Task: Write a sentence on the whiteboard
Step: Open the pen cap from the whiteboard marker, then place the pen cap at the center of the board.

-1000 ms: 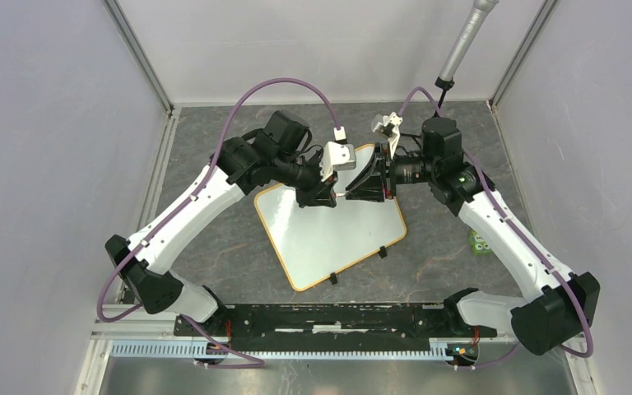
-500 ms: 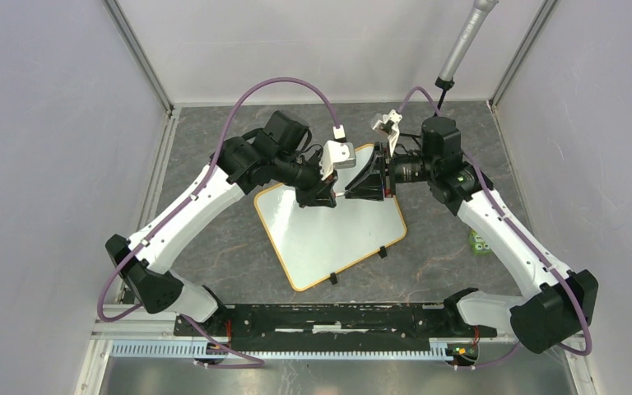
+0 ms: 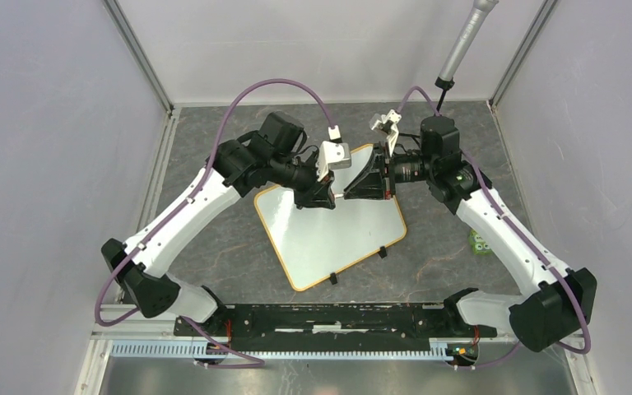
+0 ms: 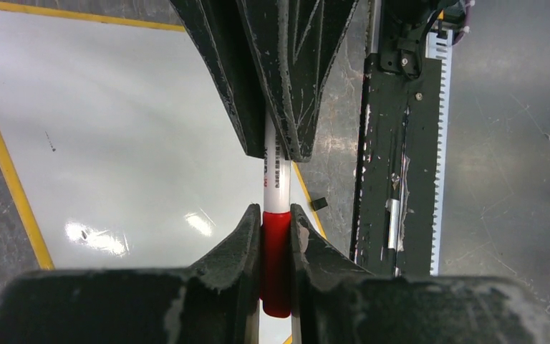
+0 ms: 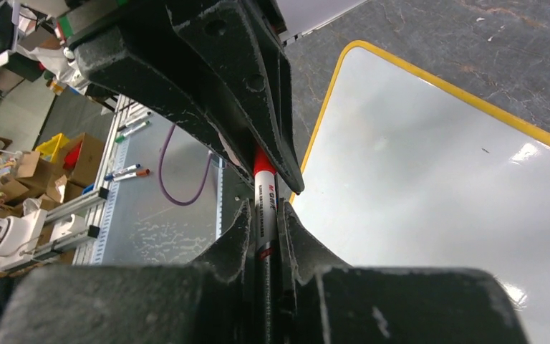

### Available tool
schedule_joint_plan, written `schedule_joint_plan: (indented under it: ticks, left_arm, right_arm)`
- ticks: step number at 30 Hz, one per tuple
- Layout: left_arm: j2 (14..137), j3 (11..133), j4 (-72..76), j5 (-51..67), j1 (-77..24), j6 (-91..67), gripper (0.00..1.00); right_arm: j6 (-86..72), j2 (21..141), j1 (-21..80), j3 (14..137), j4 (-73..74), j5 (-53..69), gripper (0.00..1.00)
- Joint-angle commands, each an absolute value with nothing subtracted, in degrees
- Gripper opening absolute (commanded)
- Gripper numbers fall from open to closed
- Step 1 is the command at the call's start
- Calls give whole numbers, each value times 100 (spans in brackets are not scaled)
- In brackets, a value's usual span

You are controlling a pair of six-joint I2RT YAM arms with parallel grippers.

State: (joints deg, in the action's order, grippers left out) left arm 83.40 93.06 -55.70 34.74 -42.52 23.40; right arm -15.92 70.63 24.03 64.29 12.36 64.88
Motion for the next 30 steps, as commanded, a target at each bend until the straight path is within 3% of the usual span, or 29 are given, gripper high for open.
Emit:
schedule_joint_plan:
  ticks: [1, 10, 21, 30]
  left_arm:
    - [7883, 9047, -5468, 3400, -3773, 2192, 2]
    - [7310, 8658, -5845, 3350, -3244, 2437, 2]
    - [7528, 8713, -5241, 3352, -150, 1040, 2]
    - [8279, 7266, -4625, 1421, 518, 1787, 3]
  right_arm:
    - [-869, 7123, 2129, 6886, 2057, 6722, 0]
    - [-364, 7161, 976, 7298, 2603, 7247, 0]
    - [1135, 7091, 913, 7384, 3641, 6752, 0]
    - [1923, 7041, 1397, 7253, 4107, 6069, 0]
